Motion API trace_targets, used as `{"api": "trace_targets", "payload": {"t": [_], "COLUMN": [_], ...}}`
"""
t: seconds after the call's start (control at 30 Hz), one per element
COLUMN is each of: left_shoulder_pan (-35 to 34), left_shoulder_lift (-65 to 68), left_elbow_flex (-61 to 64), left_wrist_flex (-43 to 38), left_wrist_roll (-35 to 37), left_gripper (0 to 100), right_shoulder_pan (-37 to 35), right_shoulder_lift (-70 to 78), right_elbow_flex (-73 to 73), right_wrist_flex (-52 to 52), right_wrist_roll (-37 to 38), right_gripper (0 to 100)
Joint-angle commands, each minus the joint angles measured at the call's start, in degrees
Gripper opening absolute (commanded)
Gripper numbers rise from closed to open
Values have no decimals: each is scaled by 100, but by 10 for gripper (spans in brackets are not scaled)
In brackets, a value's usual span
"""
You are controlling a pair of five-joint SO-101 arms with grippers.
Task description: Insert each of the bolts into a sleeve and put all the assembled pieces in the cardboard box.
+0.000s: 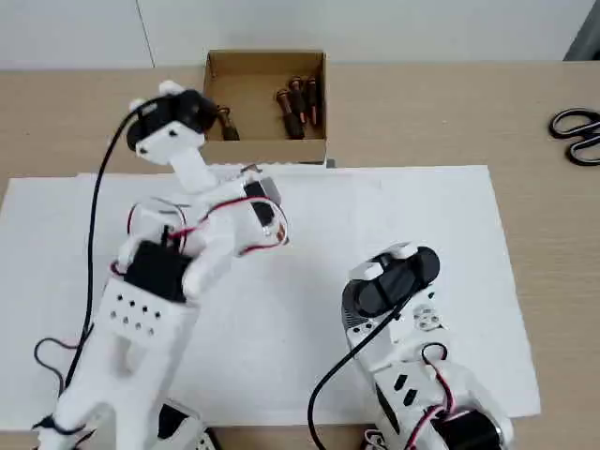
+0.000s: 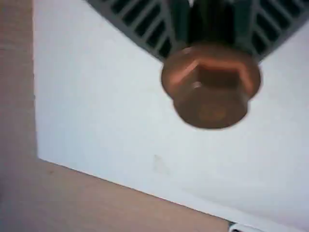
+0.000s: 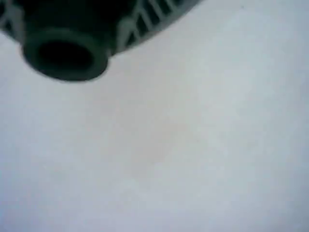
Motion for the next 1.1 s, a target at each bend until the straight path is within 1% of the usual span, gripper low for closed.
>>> {"api": "trace_targets", "payload": {"t": [0.0, 0.17, 0.27, 0.33, 0.43, 0.53, 0.7, 0.87, 1.07], "left_shoulder_pan": [79, 88, 185, 290, 484, 651, 862, 870, 923], "left_shoulder_lift": [-914, -2154, -2848, -3262, -3798, -4299, -5037, -5679, -6224], "left_elbow_flex": [875, 2334, 3020, 3345, 3697, 3987, 4268, 4444, 4884], "left_wrist_flex": [-1046, -2233, -2664, -2831, -2875, -2892, -2892, -2884, -2884], "left_wrist_roll": [79, 62, 53, -114, -484, -791, -1231, -1459, -1459], "left_gripper": [6, 6, 6, 6, 6, 6, 6, 6, 6], "right_shoulder_pan": [-22, -180, -418, -558, -725, -875, -1103, -1279, -1481], "right_shoulder_lift": [-57, -57, -57, -57, -57, -57, -57, -57, -57], "right_elbow_flex": [26, 53, 53, 53, 53, 141, 422, 624, 677], "right_wrist_flex": [-154, -154, -154, -154, -321, -760, -1165, -1473, -1727], "right_wrist_roll": [0, 0, -9, -9, -9, 9, 44, 44, 62], "right_gripper": [2, 2, 2, 2, 2, 2, 2, 2, 2]}}
